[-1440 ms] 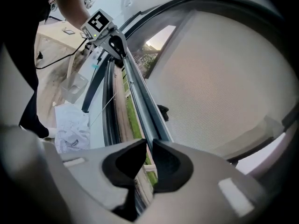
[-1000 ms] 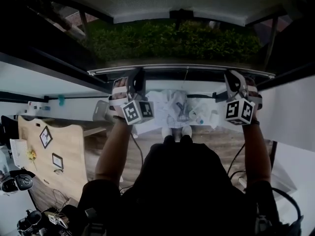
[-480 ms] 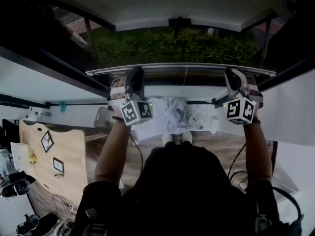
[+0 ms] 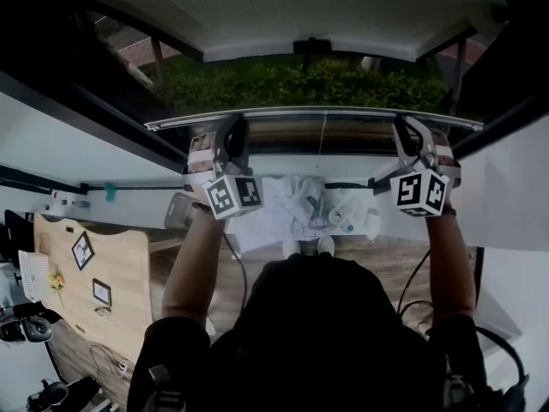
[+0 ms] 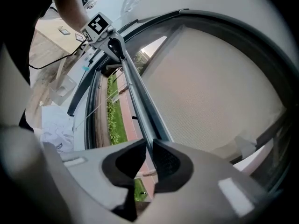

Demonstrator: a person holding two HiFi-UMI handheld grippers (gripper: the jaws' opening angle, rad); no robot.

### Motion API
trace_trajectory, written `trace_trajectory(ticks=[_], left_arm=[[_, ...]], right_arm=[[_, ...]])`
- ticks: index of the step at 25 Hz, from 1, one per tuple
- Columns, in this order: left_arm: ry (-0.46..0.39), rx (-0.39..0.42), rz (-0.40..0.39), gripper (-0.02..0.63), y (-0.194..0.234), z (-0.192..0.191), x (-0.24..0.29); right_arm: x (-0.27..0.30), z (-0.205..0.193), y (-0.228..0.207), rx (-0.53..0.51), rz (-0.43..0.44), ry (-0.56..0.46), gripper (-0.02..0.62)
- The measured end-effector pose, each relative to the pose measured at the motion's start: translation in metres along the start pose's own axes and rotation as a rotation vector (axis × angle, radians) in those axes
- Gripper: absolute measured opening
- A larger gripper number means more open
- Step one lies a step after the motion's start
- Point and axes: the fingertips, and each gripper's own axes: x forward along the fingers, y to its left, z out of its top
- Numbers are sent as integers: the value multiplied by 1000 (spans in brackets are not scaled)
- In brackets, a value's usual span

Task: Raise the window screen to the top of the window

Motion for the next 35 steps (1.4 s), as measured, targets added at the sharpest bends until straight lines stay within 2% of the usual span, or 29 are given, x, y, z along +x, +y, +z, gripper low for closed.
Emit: trace_trajectory(ticks=[30,35], left_arm=[[-58,31,140,55,93,48,-18],[-57,41,139,55,101,52,-21]], right_arm=[[-31,45,-89,-29,-143,-73,48],[-35,49,-96,-26,-142,-80,48]])
